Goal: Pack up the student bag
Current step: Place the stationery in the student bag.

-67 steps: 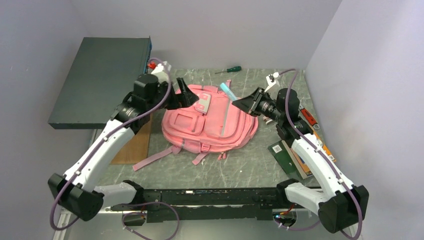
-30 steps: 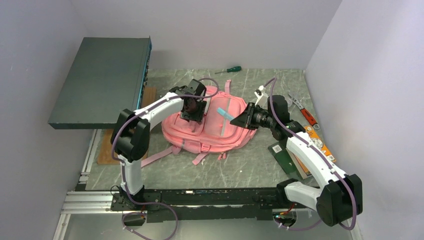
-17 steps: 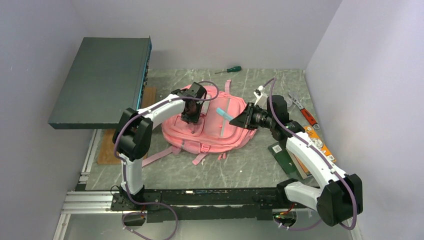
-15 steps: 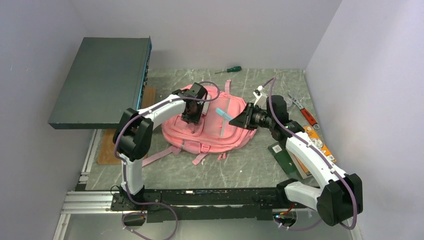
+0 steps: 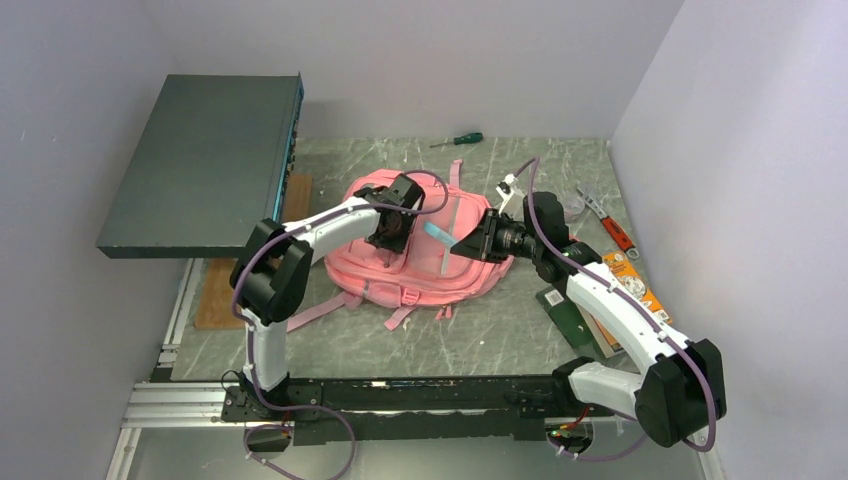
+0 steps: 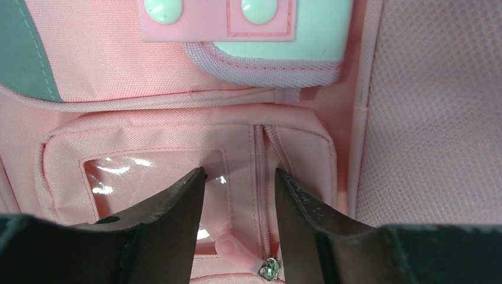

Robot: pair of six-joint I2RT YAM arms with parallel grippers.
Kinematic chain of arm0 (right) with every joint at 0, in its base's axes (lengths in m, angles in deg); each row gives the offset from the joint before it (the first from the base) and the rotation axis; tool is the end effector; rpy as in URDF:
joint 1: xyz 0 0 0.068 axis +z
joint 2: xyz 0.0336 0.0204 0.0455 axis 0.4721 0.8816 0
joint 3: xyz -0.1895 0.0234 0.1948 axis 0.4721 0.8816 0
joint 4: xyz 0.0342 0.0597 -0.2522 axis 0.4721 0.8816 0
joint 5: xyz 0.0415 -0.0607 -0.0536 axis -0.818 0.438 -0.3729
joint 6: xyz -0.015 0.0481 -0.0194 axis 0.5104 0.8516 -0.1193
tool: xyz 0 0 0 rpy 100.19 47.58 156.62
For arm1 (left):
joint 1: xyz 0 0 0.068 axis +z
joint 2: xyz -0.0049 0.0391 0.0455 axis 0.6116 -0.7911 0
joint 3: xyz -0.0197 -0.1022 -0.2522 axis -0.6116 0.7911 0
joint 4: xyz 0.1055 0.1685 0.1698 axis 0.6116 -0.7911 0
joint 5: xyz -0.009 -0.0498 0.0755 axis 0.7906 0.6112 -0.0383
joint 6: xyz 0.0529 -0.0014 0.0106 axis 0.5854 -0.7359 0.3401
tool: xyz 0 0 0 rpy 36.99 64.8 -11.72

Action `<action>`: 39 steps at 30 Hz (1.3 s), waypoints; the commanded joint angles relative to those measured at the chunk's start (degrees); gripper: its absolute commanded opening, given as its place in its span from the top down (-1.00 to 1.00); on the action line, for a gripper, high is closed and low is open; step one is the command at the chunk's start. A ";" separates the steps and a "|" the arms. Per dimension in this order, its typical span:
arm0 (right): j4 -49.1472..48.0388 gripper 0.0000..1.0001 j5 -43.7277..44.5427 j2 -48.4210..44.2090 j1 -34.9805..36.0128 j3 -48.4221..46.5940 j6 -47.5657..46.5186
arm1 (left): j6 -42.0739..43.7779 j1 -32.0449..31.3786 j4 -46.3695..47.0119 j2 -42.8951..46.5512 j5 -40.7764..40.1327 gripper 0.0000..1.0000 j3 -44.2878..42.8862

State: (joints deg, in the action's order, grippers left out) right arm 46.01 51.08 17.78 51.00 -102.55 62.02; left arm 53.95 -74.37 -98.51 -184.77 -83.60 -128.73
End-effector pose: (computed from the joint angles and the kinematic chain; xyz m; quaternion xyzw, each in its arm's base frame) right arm 0.2253 0.1149 0.2811 -0.0407 0.8410 0.4431 0.3079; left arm 0.3312 -0.2361 0.1986 0.1351 0.9636 0.0106 0.2306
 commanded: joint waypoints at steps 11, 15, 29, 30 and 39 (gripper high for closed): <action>-4.10 1.00 1.87 1.55 2.47 0.81 0.95 | -1.75 -1.04 -1.33 1.36 -9.86 0.91 3.28; -6.58 1.00 -1.52 6.07 3.07 0.24 5.14 | -2.02 -1.03 0.38 7.40 -8.66 1.00 5.33; -20.05 1.00 -14.67 23.72 4.41 -6.53 18.50 | -2.96 -1.21 4.96 20.07 -2.55 1.00 11.91; -20.84 1.00 -15.12 24.67 4.79 -6.89 18.86 | -2.88 -1.22 5.00 20.52 -2.40 1.00 11.96; -20.53 1.00 -13.47 30.28 8.17 -8.74 19.08 | -2.61 -2.14 4.42 22.60 -3.62 1.00 12.05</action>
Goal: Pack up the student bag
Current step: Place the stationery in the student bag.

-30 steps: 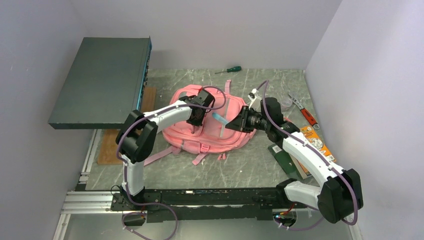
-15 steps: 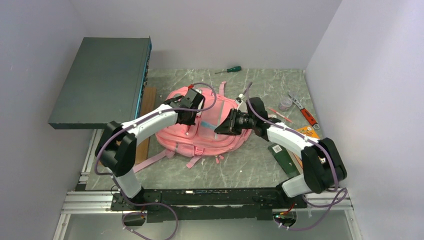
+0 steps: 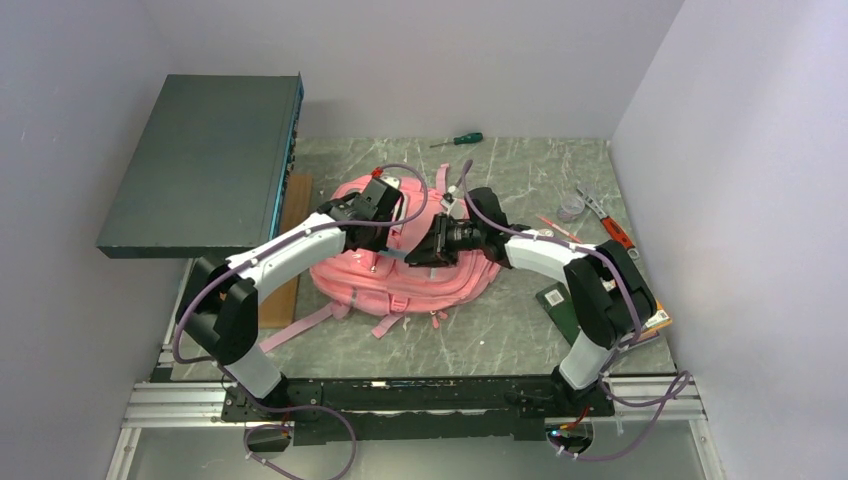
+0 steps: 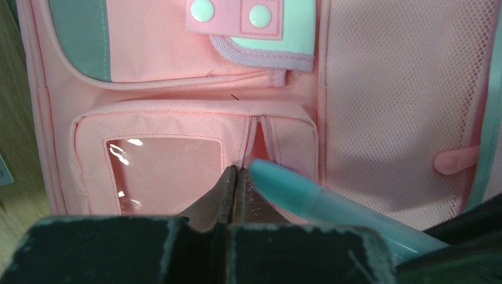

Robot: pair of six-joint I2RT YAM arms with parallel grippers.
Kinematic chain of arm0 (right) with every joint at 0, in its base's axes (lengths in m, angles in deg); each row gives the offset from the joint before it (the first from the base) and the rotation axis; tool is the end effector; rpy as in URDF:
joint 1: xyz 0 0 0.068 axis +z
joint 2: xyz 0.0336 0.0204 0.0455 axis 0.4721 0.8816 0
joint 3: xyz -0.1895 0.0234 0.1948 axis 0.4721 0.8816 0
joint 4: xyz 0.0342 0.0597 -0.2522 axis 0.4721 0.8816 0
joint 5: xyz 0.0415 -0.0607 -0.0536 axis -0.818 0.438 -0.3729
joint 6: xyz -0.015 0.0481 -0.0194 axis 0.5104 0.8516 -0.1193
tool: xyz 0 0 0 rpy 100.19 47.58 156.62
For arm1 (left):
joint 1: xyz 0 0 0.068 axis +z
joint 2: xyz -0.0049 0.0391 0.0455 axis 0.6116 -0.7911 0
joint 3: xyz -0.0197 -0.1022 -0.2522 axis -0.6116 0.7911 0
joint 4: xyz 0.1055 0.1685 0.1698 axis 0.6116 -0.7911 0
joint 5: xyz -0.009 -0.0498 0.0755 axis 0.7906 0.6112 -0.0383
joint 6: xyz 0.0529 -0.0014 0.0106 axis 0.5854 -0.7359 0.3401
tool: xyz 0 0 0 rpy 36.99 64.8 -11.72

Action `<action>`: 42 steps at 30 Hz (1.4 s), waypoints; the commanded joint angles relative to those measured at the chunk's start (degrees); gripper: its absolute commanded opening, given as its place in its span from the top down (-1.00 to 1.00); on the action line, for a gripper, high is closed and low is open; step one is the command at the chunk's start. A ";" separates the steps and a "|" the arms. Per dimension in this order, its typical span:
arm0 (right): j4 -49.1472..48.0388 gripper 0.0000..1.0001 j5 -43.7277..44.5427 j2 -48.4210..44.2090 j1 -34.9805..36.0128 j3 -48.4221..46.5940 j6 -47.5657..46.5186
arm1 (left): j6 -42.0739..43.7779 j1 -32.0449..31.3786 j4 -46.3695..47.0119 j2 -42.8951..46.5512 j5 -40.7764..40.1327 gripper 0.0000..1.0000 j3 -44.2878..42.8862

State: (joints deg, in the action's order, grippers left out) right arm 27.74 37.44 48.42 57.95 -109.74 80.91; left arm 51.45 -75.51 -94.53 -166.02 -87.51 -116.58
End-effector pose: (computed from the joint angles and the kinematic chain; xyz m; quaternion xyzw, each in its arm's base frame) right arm 0.2925 0.1963 0.2005 0.0035 0.8365 0.5407 0.0885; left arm 0.2793 -0.2031 0.2561 0.0995 0.9415 -0.0134 0.3217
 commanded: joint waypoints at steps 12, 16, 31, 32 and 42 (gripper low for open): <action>-11.93 0.75 0.36 10.60 3.58 -7.47 -1.36 | -0.08 -1.62 0.20 5.04 1.44 1.00 -1.18; -13.06 0.00 -0.91 11.22 0.72 -5.21 -0.36 | -1.08 -1.66 -0.12 4.79 2.02 1.00 -1.61; -9.25 0.80 -2.06 7.11 1.06 -0.41 -3.30 | 0.07 -1.84 -0.13 5.93 2.61 1.00 -0.31; -9.48 0.80 -1.87 6.50 1.24 -0.09 -3.03 | 0.10 -1.84 -0.18 5.81 2.54 1.00 -0.25; -4.62 0.11 1.01 1.60 1.39 1.69 -6.40 | -0.07 -1.91 0.25 5.80 3.25 1.00 0.47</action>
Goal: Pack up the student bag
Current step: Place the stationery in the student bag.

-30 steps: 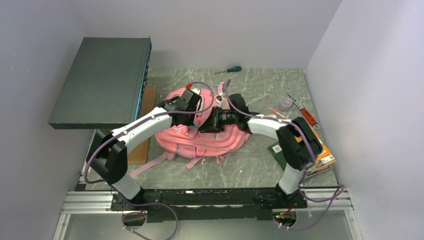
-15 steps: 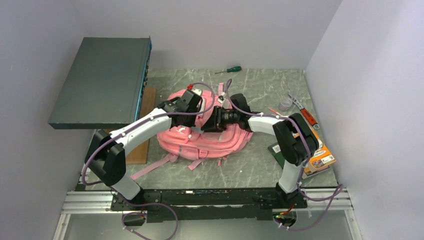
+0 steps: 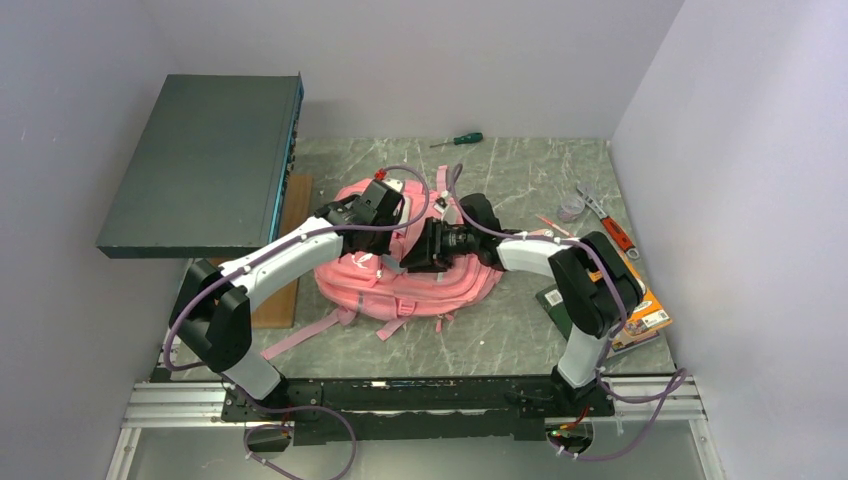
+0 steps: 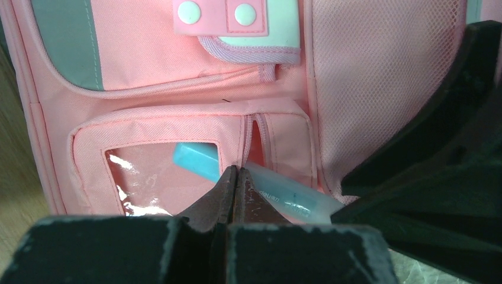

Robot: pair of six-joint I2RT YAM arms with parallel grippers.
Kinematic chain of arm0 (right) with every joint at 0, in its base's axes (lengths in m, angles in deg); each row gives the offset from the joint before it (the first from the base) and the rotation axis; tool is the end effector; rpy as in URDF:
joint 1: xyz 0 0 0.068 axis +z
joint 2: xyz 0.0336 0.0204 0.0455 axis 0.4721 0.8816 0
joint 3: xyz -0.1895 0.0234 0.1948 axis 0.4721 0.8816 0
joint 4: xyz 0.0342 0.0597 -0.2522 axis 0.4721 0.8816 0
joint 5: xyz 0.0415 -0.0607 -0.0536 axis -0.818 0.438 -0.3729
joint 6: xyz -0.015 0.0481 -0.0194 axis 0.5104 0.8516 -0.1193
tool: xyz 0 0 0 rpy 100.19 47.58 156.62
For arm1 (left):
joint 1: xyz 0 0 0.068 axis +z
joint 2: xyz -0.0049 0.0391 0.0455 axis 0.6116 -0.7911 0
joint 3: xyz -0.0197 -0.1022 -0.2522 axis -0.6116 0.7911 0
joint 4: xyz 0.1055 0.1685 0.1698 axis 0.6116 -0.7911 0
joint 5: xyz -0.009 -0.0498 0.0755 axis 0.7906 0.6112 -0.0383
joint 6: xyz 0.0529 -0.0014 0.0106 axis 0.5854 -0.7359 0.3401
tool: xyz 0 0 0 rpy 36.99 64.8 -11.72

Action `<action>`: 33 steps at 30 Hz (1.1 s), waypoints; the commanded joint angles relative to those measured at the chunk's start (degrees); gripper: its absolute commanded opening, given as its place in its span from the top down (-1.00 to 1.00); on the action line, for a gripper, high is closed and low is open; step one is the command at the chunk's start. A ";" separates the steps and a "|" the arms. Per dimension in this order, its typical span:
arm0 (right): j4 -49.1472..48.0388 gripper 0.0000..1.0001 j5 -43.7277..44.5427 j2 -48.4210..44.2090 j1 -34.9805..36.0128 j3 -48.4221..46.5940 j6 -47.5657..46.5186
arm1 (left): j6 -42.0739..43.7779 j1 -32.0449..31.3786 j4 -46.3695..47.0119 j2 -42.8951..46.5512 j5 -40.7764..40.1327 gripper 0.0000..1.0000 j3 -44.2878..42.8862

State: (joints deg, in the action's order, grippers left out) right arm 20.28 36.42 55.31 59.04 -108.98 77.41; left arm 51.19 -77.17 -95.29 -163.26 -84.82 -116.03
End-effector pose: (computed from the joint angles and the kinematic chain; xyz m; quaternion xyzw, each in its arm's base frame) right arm 0.2996 0.2089 0.1667 -0.0336 0.8343 0.5425 0.0926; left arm 0.2652 -0.2065 0.2673 0.1160 0.9388 -0.0449 0.3213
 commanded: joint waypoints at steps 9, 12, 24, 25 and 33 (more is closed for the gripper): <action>-3.35 0.67 0.46 -5.47 3.18 2.73 2.19 | 0.14 -0.33 1.04 3.32 0.83 1.00 0.14; -3.70 0.66 1.12 -4.33 3.66 1.89 1.92 | 0.47 -0.35 0.98 3.69 0.97 1.00 0.06; 1.72 0.78 7.45 6.58 3.32 -15.23 -6.66 | 1.22 -1.65 1.40 3.97 1.95 1.00 0.62; 2.12 0.78 7.25 7.53 3.32 -16.95 -6.81 | 1.26 -1.67 1.34 3.90 1.79 1.00 0.63; 3.77 0.47 7.05 9.14 2.69 -18.08 -7.15 | 0.74 -1.76 1.86 3.97 1.05 1.00 0.78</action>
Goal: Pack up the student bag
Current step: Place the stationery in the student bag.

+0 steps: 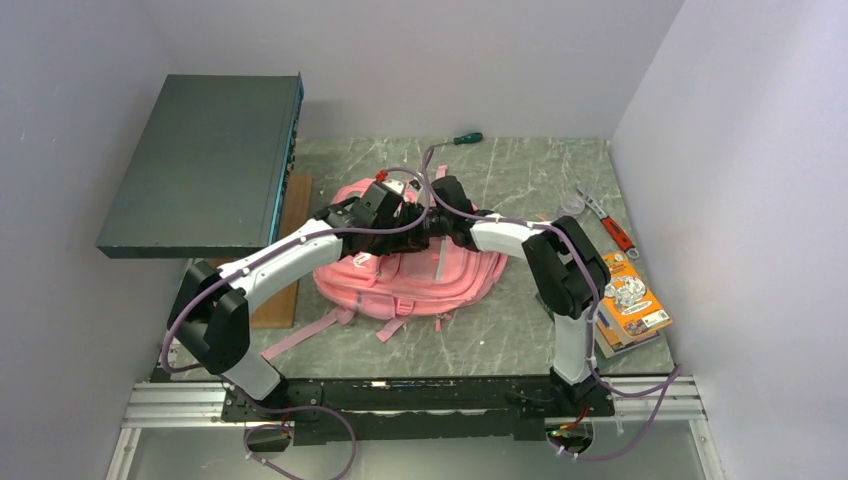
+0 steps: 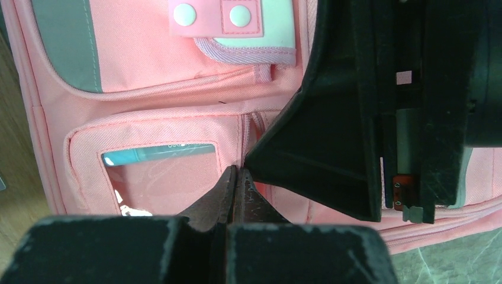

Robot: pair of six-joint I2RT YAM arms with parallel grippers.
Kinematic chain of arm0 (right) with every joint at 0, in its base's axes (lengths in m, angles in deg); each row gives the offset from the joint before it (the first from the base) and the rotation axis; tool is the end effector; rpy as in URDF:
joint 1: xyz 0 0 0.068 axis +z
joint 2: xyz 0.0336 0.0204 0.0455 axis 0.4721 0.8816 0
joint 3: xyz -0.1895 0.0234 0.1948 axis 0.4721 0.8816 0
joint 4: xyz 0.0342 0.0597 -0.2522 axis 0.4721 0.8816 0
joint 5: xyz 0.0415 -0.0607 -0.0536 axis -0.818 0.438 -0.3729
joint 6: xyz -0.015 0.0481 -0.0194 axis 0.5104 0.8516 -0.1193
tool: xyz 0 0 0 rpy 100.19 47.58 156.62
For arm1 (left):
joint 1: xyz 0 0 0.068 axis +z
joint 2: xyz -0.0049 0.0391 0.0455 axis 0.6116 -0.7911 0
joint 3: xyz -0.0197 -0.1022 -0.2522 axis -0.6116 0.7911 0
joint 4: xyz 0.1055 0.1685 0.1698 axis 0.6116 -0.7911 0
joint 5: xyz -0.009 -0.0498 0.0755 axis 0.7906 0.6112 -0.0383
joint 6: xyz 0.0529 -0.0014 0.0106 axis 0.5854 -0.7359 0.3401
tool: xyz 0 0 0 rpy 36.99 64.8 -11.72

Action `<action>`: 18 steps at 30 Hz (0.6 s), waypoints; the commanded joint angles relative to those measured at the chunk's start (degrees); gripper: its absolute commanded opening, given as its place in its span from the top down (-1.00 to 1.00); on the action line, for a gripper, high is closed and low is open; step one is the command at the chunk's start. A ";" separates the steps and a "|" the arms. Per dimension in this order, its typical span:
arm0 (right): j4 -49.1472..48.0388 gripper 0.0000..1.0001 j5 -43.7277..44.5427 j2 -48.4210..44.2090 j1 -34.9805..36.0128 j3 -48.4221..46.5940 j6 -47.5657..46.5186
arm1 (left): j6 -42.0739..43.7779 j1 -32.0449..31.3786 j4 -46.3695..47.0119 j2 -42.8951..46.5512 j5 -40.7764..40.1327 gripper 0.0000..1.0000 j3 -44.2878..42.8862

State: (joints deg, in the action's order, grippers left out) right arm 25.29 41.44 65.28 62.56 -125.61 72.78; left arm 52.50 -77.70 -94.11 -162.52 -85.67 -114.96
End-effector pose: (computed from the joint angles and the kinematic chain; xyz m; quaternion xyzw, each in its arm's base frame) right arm 0.3393 0.2605 0.1785 -0.0776 0.8363 0.5251 0.1377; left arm 0.2618 -0.2071 0.2669 0.1274 0.9342 -0.0402 0.3307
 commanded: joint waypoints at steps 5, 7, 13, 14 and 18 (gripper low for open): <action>3.90 0.37 0.87 -8.66 -3.47 3.28 -6.04 | -1.01 -1.19 0.72 3.60 0.79 1.00 0.46; 5.69 0.36 0.71 -12.77 -5.22 7.28 -6.85 | -0.98 -1.23 0.56 3.51 0.49 1.00 0.40; 23.26 0.23 11.68 -26.97 -14.14 12.41 -17.85 | -0.39 -1.23 0.29 2.76 1.07 1.00 -0.01; 26.45 0.15 15.71 -29.45 -17.00 13.03 -19.56 | -0.34 -1.22 0.16 2.64 1.14 1.00 -0.10; 36.93 -0.23 38.79 -33.37 -29.50 13.35 -20.47 | 0.16 -1.17 -0.07 1.90 1.62 1.00 -0.62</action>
State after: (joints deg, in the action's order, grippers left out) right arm 49.07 57.01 34.70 42.30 -112.63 56.91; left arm 52.50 -78.31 -94.16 -162.12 -85.52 -114.33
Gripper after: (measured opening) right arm 0.538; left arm 0.009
